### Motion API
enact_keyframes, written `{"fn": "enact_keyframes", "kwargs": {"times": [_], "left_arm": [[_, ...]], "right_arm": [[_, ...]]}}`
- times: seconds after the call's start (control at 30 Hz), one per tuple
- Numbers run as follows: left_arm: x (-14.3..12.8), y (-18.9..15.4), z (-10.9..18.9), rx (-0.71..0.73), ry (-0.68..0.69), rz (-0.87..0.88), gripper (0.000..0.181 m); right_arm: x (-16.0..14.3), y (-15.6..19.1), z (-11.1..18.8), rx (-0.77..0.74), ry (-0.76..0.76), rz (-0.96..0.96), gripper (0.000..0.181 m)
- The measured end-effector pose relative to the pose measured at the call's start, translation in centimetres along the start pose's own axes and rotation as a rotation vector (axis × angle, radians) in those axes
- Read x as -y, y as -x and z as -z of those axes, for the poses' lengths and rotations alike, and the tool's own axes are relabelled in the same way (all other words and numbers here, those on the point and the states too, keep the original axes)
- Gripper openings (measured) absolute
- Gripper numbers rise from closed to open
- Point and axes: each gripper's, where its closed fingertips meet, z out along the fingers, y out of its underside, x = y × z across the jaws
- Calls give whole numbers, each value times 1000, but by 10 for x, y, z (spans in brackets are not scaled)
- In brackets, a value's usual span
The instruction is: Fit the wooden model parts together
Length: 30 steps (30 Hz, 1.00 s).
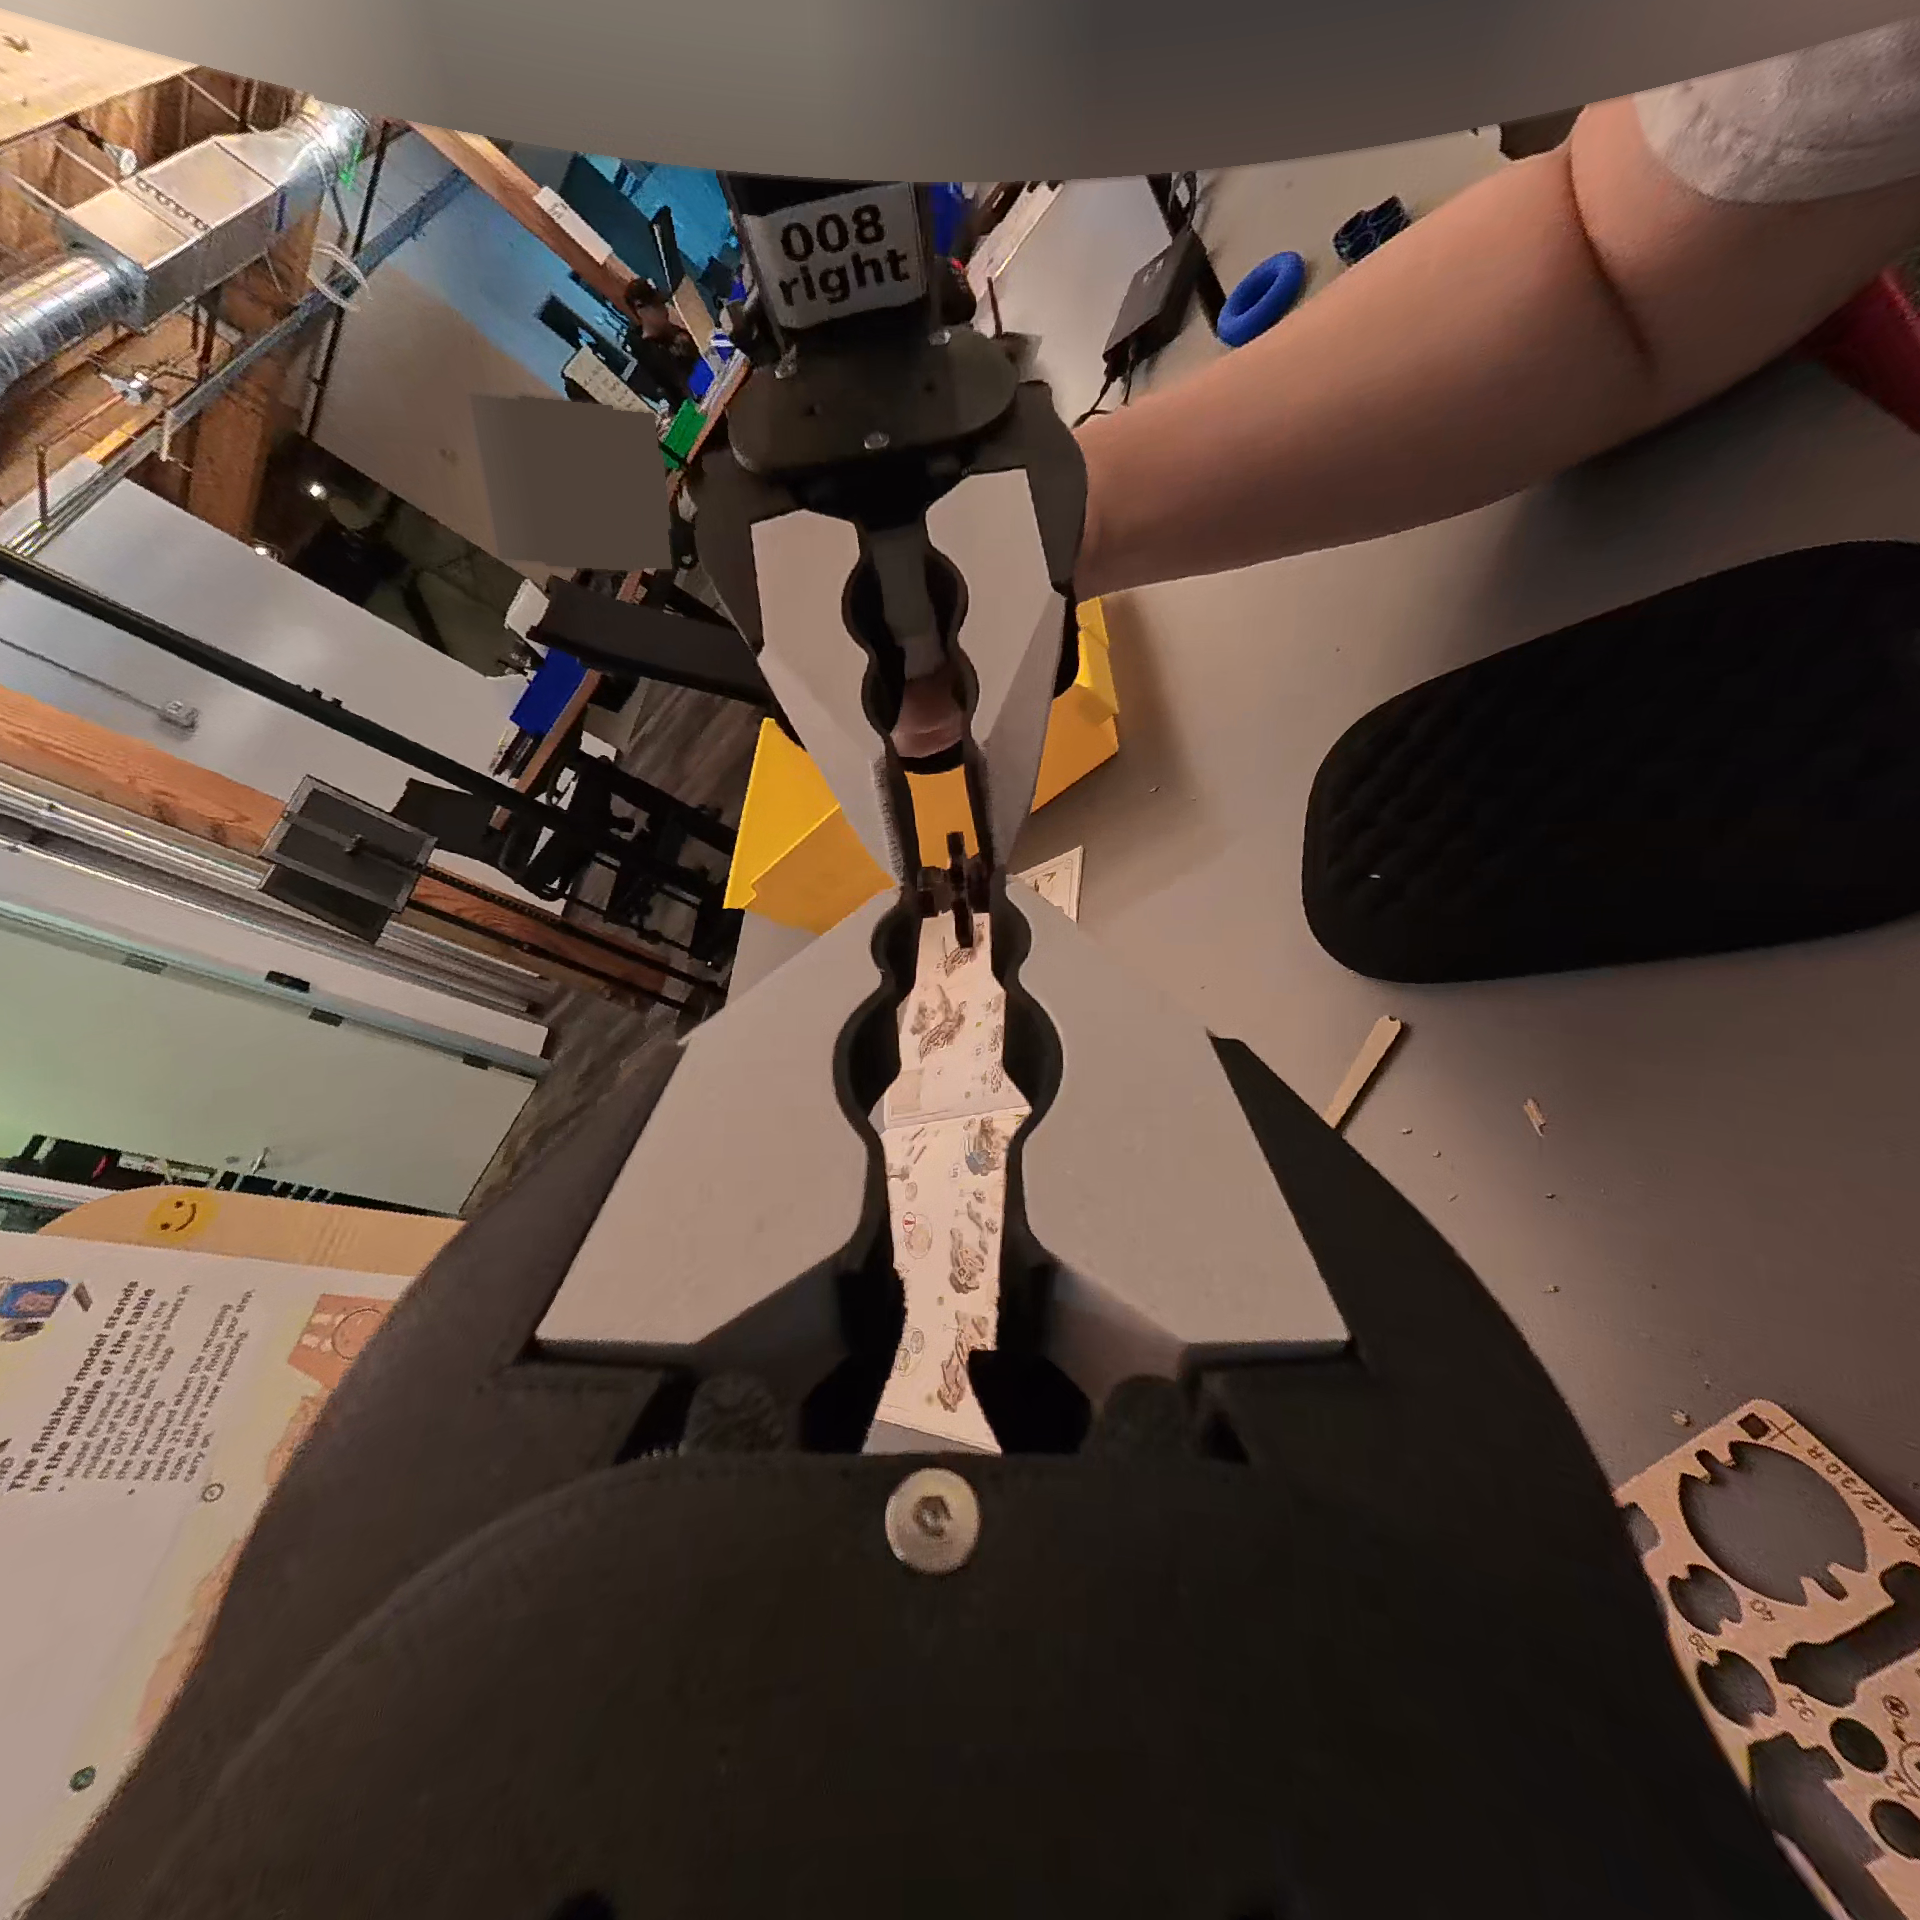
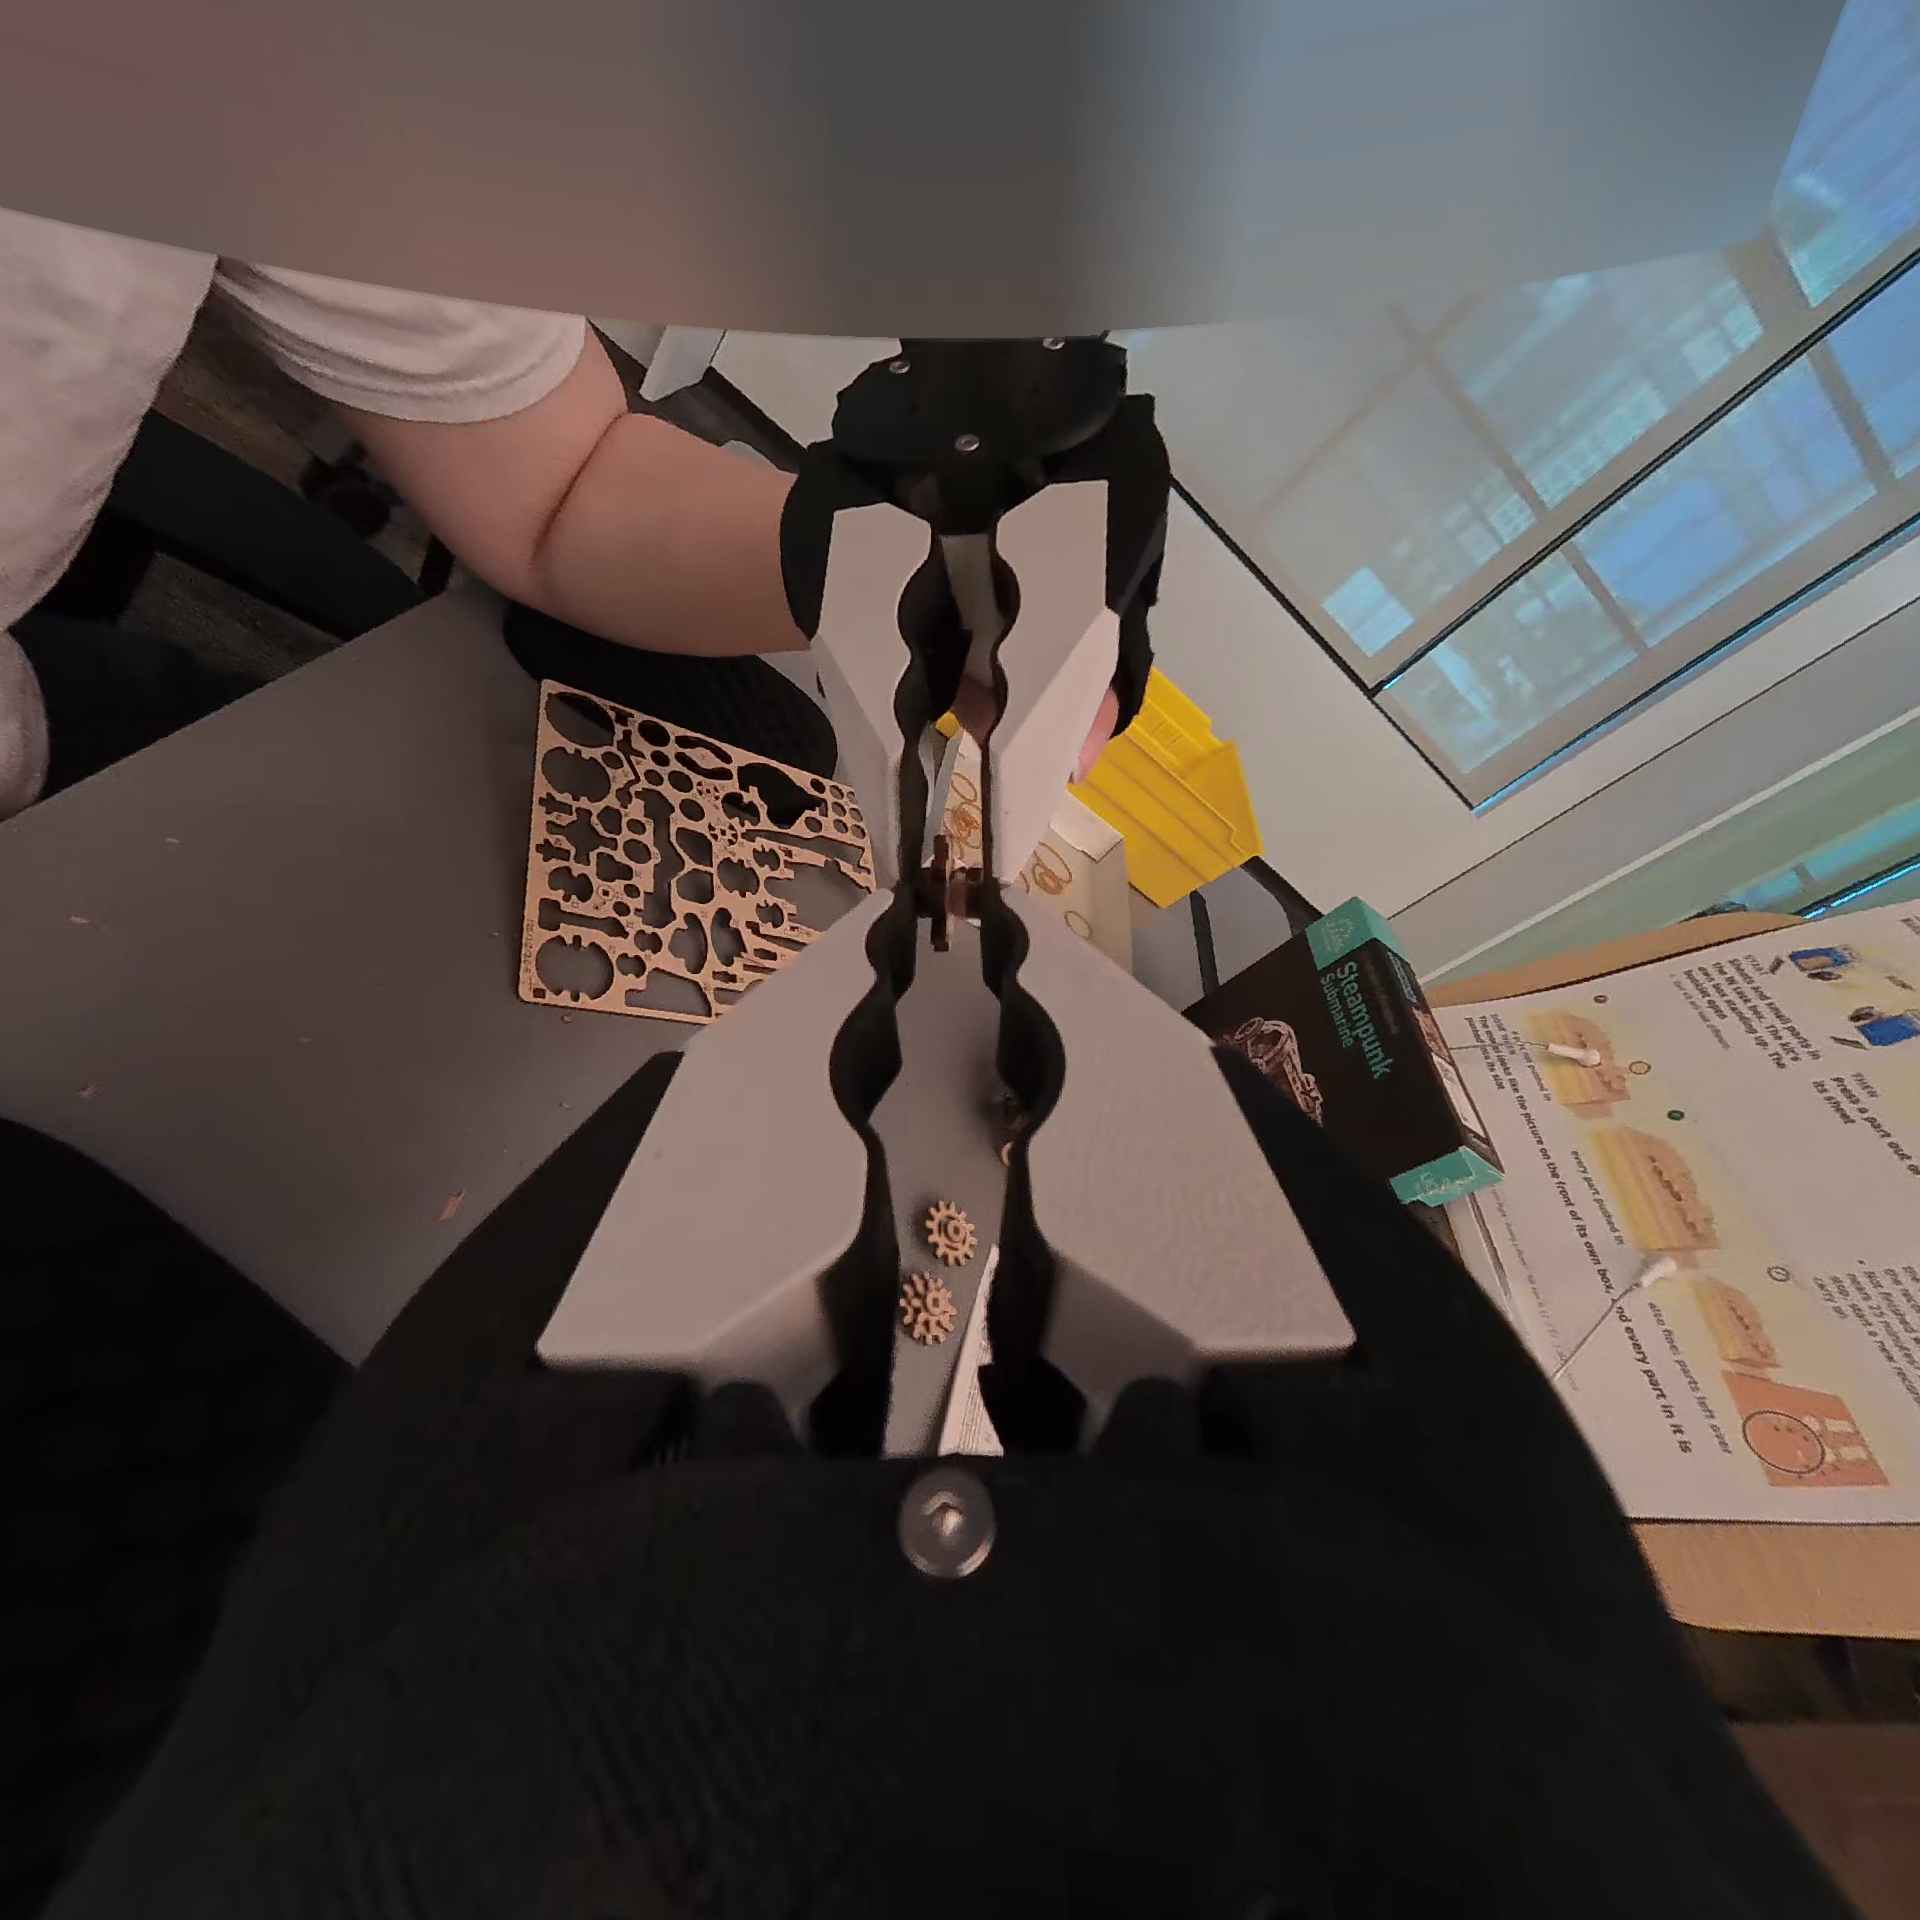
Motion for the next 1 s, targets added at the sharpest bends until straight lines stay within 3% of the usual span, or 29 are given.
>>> {"fn": "enact_keyframes", "kwargs": {"times": [0.4, 0.7, 0.83, 1.0], "left_arm": [[-4, -5, -2, -28, 63, -57, 10], [0, 6, -1, 65, -1, -28, 12], [2, 11, 4, 55, -47, 39, 14], [2, 10, 5, 58, -64, 11, 1]], "right_arm": [[-5, 5, -1, 40, -21, -33, 12], [0, -6, 3, -61, 16, 34, 11], [11, -7, 3, -63, -53, -6, 11], [13, -10, 4, -74, -89, -9, 12]]}}
